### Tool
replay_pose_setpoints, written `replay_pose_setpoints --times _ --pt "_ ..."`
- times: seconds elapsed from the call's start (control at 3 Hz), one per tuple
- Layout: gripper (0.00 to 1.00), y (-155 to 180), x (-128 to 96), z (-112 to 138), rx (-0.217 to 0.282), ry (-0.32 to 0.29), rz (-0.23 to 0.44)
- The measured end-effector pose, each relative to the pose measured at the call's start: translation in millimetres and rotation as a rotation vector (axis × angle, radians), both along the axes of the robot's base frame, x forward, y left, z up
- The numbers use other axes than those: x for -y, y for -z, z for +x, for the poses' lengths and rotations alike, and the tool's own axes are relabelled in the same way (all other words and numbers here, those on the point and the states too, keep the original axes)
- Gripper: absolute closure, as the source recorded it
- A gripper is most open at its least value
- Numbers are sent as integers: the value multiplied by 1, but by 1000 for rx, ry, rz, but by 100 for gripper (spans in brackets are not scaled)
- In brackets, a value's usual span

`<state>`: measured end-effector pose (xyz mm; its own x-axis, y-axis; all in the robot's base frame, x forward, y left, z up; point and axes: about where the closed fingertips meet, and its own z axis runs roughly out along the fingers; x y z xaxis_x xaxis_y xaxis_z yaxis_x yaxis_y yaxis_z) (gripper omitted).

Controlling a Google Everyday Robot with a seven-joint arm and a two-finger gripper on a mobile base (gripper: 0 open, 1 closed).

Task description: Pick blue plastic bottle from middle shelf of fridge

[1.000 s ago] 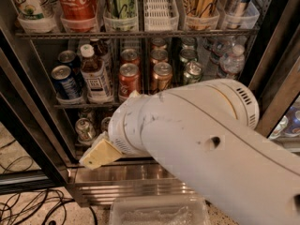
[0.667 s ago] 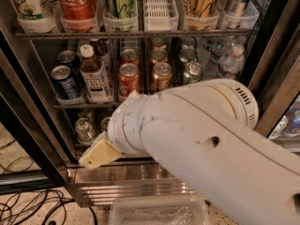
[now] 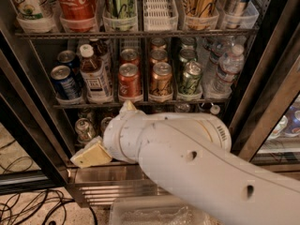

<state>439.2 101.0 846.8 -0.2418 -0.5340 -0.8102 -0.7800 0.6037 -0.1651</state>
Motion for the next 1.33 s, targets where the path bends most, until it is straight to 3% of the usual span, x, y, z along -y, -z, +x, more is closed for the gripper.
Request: replay_pose_setpoints --times 0.33,1.0,1.33 --pt "0 14 -1 6 37 67 73" --pt "0 -8 14 23 188 234 242" --pt "0 -7 0 52 223 259 317"
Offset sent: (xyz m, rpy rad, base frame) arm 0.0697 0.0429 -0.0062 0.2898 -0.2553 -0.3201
